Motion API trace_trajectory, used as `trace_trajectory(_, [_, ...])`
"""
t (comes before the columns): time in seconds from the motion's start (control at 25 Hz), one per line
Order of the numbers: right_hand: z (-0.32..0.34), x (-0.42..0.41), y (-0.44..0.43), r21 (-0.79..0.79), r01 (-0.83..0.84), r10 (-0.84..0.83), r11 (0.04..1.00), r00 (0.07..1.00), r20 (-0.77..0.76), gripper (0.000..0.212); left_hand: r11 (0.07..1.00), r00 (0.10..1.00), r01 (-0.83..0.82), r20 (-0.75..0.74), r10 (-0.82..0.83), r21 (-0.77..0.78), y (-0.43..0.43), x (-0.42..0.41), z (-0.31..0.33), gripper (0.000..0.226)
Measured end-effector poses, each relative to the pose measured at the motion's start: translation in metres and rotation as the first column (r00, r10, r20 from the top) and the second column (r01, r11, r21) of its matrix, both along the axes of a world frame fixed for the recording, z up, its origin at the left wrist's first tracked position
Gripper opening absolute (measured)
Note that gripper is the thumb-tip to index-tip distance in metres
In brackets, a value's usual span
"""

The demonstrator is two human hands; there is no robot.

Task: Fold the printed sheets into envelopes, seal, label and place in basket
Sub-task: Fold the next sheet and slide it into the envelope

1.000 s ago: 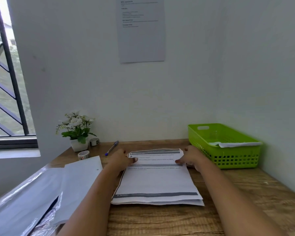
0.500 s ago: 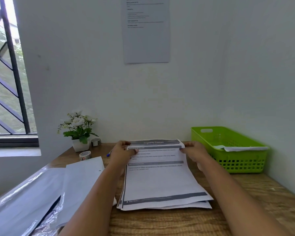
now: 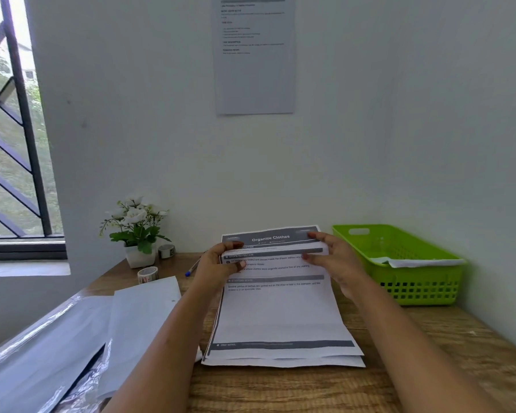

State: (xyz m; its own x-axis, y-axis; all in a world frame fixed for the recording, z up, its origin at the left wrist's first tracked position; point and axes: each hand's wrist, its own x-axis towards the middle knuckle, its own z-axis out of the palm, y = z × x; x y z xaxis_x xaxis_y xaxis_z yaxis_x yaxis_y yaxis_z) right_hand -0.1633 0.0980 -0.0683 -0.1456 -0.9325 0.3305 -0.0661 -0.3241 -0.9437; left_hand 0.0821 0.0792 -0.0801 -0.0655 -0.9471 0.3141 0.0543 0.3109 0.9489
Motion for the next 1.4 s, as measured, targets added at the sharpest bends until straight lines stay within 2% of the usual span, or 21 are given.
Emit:
trace_trajectory(0.12, [-0.004, 0.000, -0.003, -0.074, 0.099, -0.111, 0.992, 0.977, -0.181, 0.032, 0.997, 0.993, -0.066, 0.095, 0.070, -0.046, 0.002, -0.002, 0.000, 0.020])
trace_trajectory(0.24, [-0.006, -0.002, -0.009, -0.194, 0.210, -0.270, 0.958, 0.887, -0.374, 0.015, 0.971, 0.946, -0.176, 0.244, 0.213, -0.164, 0.003, -0.006, -0.001, 0.015])
trace_trajectory(0.32, [-0.005, -0.005, -0.012, -0.244, 0.283, -0.369, 0.927, 0.801, -0.471, 0.015, 0.918, 0.858, -0.292, 0.351, 0.375, -0.269, 0.001, -0.006, -0.002, 0.006])
trace_trajectory(0.4, [-0.004, -0.004, -0.011, -0.269, 0.351, -0.440, 0.897, 0.648, -0.622, 0.013, 0.875, 0.723, -0.338, 0.499, 0.478, -0.347, 0.001, -0.004, -0.002, 0.006])
trace_trajectory(0.48, [-0.004, 0.004, -0.005, -0.309, 0.312, -0.433, 0.899, 0.515, -0.740, 0.012, 0.878, 0.663, -0.286, 0.582, 0.471, -0.384, 0.003, -0.004, -0.002, 0.004])
trace_trajectory(0.64, [-0.009, 0.040, 0.000, -0.452, 0.054, -0.443, 0.890, 0.330, -0.833, 0.028, 0.881, 0.643, -0.180, 0.626, 0.442, -0.437, 0.007, -0.015, -0.002, 0.004])
trace_trajectory(0.8, [-0.006, 0.040, 0.002, -0.514, 0.045, -0.513, 0.857, 0.177, -0.840, 0.026, 0.877, 0.663, -0.166, 0.608, 0.437, -0.450, 0.003, -0.011, -0.002, 0.003])
trace_trajectory(0.88, [-0.003, 0.023, 0.005, -0.471, 0.110, -0.484, 0.875, 0.159, -0.861, 0.022, 0.892, 0.732, -0.161, 0.555, 0.396, -0.423, 0.002, -0.005, -0.004, 0.001])
trace_trajectory(0.92, [-0.002, 0.015, 0.006, -0.444, 0.141, -0.464, 0.885, 0.179, -0.868, 0.020, 0.901, 0.764, -0.162, 0.526, 0.373, -0.403, 0.002, -0.003, -0.005, 0.002])
trace_trajectory(1.04, [0.000, 0.003, 0.009, -0.362, 0.188, -0.405, 0.913, 0.304, -0.862, 0.011, 0.939, 0.811, -0.186, 0.495, 0.312, -0.288, 0.001, 0.001, -0.006, 0.006])
trace_trajectory(1.16, [0.003, -0.001, 0.011, -0.206, 0.160, -0.253, 0.965, 0.376, -0.892, 0.006, 0.992, 0.893, -0.045, 0.439, 0.095, -0.122, -0.001, 0.006, -0.005, 0.014])
trace_trajectory(1.2, [0.003, -0.002, 0.011, -0.160, 0.145, -0.205, 0.976, 0.382, -0.901, 0.007, 0.997, 0.877, 0.001, 0.479, 0.035, -0.074, -0.001, 0.006, -0.006, 0.026])
trace_trajectory(1.28, [0.004, -0.003, 0.011, -0.090, 0.126, -0.129, 0.988, 0.348, -0.929, 0.007, 0.999, 0.768, 0.045, 0.639, -0.040, 0.009, 0.002, 0.004, -0.010, 0.039])
trace_trajectory(1.4, [0.003, 0.000, 0.012, 0.025, 0.114, -0.004, 0.993, 0.250, -0.968, 0.011, 0.994, 0.581, 0.103, 0.809, -0.093, 0.041, 0.002, -0.004, -0.014, 0.022])
